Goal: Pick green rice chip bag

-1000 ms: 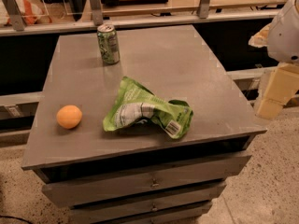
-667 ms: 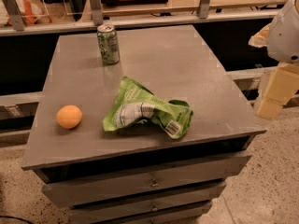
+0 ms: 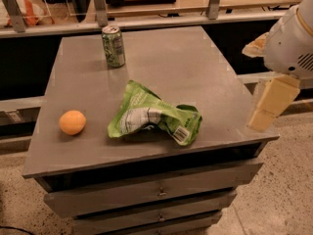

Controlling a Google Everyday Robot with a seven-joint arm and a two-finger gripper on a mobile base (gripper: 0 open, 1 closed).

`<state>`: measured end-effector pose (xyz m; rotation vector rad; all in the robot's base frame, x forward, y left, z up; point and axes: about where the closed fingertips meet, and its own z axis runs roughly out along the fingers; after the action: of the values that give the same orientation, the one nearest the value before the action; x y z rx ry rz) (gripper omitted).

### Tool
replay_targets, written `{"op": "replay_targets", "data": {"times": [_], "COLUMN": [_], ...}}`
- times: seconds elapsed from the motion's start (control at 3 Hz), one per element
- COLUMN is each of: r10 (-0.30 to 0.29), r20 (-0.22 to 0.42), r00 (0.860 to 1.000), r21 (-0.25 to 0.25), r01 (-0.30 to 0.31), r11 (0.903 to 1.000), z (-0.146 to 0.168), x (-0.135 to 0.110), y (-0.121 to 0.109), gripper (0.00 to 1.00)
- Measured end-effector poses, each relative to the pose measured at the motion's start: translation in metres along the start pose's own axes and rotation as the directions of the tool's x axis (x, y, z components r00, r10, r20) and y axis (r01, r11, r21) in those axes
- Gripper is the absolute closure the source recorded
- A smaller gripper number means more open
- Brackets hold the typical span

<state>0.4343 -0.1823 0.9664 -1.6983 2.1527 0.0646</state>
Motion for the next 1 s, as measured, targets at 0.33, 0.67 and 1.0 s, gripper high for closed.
{"op": "replay_targets", "data": {"times": [0.33, 0.67, 1.0], "r10": [0.006, 0.033, 0.085], "r20": [0.106, 0.162, 0.188], "r00": [0.994, 0.986, 0.978], "r21": [-0.029, -0.042, -0.043], "r01": [-0.003, -0.026, -0.078], "r11": [0.9996, 0.9987, 0.996], "z": [0.023, 0.047, 0.072], "x": [-0.029, -0.05, -0.06], "y": [0.016, 0.021, 0.015], "gripper": [0.0, 0.0, 0.0]}}
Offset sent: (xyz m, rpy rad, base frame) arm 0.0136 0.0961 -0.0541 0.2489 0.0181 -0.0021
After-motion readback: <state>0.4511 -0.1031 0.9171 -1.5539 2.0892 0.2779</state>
